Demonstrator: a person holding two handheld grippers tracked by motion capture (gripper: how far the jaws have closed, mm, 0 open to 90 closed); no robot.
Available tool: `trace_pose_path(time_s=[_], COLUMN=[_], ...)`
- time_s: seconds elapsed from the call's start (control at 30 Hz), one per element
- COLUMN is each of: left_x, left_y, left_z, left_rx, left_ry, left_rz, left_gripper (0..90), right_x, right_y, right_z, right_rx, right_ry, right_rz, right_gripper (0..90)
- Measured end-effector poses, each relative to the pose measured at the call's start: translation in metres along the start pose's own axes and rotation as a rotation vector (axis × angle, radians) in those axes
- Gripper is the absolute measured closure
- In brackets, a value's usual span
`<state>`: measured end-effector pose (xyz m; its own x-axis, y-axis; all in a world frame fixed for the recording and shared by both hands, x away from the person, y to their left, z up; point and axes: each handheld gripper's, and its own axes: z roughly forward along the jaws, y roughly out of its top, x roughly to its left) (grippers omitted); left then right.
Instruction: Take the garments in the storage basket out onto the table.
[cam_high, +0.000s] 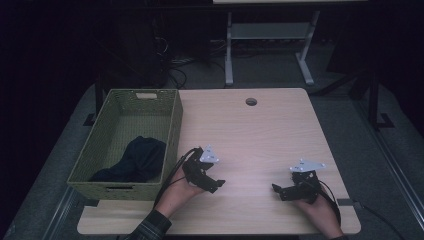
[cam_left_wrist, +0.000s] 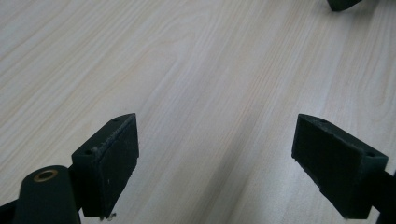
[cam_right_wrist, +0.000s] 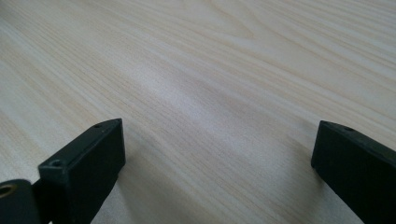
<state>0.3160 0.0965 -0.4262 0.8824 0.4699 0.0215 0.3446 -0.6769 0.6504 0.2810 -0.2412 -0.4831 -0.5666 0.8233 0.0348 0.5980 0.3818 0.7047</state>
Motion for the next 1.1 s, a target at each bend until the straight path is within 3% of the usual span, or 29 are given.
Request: trace_pose_path(time_s=[0.6,1.1], left_x=[-0.002,0.002], left_y=[0.012,0.025], left_z=[-0.013,-0.03], left_rx=[0.017,-0.002], left_ry=[-0.022,-0.015], left_rz=[0.021,0.025], left_gripper=[14.5,14.6], right_x=[0.0,0.0], right_y=[0.0,0.0], right_z=[0.0,0.0], right_rx=[0.0,0.0], right_ry=[0.0,0.0], right_rz=[0.0,0.0], right_gripper=[2.6,2.6])
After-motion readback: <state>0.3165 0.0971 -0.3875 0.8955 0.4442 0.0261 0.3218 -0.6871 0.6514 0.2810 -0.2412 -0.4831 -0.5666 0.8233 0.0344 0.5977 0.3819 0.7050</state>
